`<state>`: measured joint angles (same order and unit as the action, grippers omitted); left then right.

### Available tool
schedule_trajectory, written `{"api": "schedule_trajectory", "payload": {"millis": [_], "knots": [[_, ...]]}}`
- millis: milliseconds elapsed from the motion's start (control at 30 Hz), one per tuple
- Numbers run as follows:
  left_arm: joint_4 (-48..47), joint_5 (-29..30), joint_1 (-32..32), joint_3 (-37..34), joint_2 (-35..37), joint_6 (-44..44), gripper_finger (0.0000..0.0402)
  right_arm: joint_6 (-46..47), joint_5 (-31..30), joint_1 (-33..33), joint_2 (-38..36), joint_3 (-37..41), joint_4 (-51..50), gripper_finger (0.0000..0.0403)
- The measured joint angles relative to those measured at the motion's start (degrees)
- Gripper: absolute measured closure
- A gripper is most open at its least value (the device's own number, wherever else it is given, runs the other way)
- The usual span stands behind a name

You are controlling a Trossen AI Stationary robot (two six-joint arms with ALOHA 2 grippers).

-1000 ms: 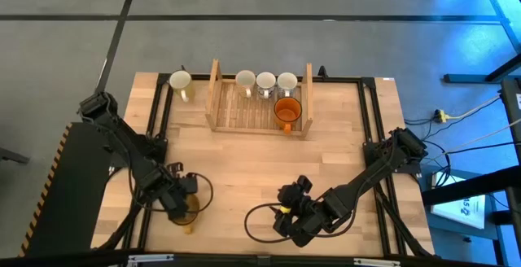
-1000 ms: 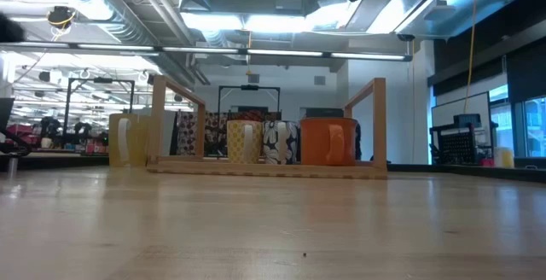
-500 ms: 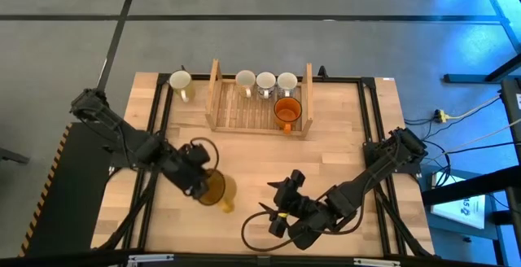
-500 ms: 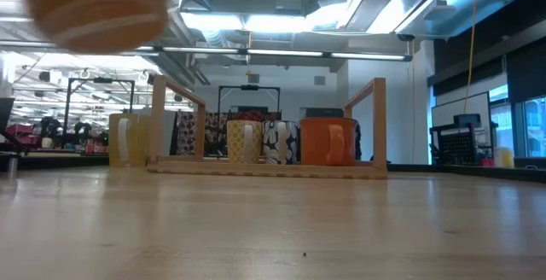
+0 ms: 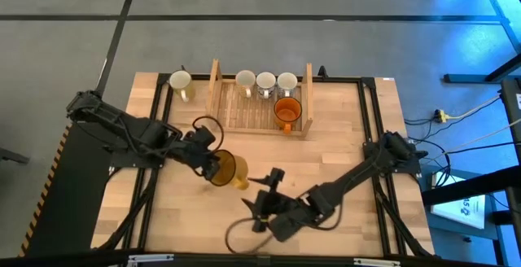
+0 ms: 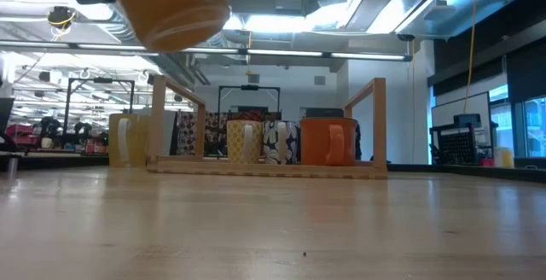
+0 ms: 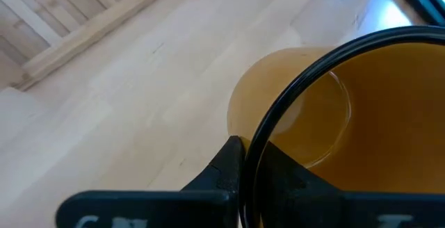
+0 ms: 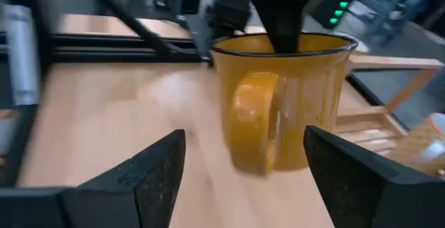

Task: Place coffee mugs
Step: Put the yellow mug on the shelf

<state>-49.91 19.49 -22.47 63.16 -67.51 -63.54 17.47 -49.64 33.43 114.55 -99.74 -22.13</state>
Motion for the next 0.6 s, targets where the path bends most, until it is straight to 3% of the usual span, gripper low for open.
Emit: {"api": "schedule_trajectory", "payload": {"millis": [233,600], "knots": [[0.8,-0.3,2.4,0.0,0.0,0.0,0.0385,0.1,-1.3,-3.4,1.5,0.0,2.9,0.0143],[1.7,0.1,3.5,0.0,0.0,-0.7,0.0385,0.1,-4.6,-5.4,2.7,0.0,2.3,0.0286]]}}
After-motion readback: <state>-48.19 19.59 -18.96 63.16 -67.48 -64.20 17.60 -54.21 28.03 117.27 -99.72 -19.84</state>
